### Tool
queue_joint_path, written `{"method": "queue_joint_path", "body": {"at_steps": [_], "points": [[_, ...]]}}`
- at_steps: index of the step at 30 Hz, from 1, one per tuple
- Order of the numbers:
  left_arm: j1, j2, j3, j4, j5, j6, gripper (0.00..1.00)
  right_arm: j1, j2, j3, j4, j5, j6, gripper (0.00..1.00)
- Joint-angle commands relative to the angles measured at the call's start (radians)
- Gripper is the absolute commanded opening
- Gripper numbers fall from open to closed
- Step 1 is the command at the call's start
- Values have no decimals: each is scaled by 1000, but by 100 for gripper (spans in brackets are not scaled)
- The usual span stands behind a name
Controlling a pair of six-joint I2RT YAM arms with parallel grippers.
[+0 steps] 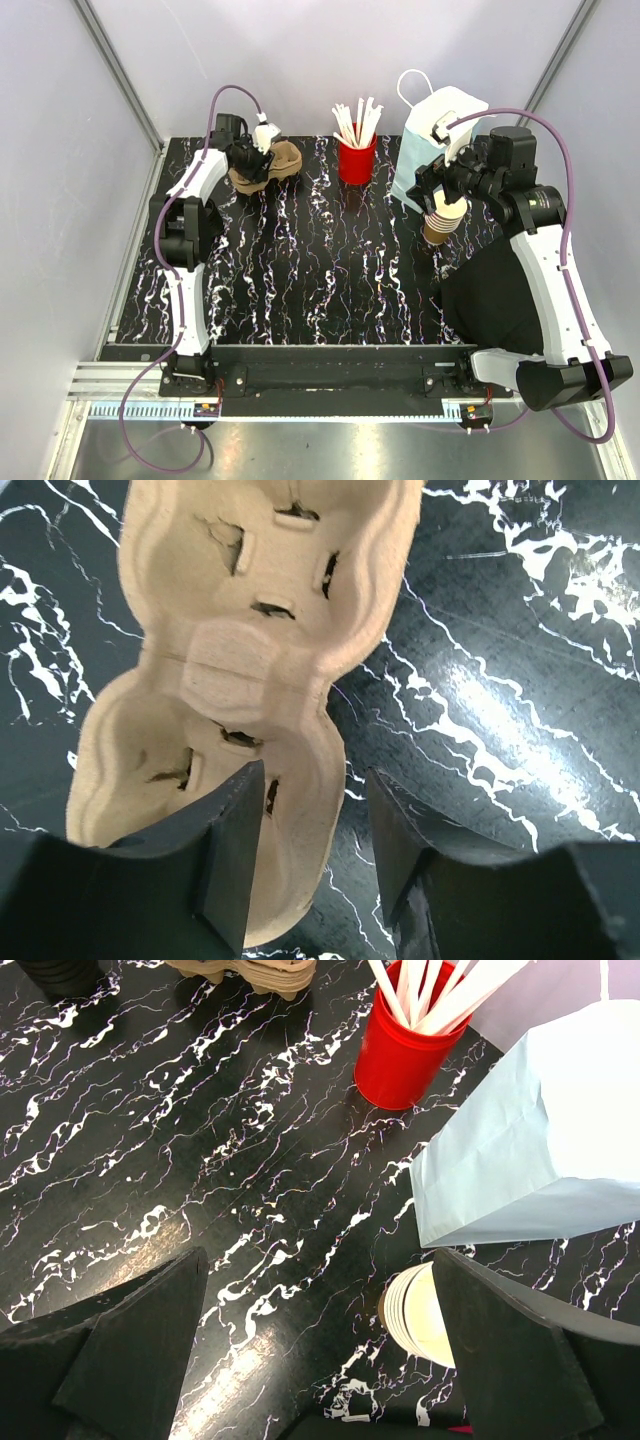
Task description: Pack the takeout coffee
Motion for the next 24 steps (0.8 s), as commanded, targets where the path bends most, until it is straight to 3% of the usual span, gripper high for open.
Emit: {"method": "queue_joint_path", "body": {"at_steps": [1, 8, 21, 24], "points": [[5, -6, 49, 23, 3, -19, 48, 5, -31, -3, 38, -16, -10, 100], [5, 1, 50, 18, -11, -18, 49, 5, -33, -4, 41, -15, -10, 100], [5, 18, 59, 17, -34, -15, 40, 5, -31, -8, 43, -13, -10, 100], [5, 20, 62, 18, -32, -19, 32, 5, -30, -9, 43, -13, -8, 100]]}}
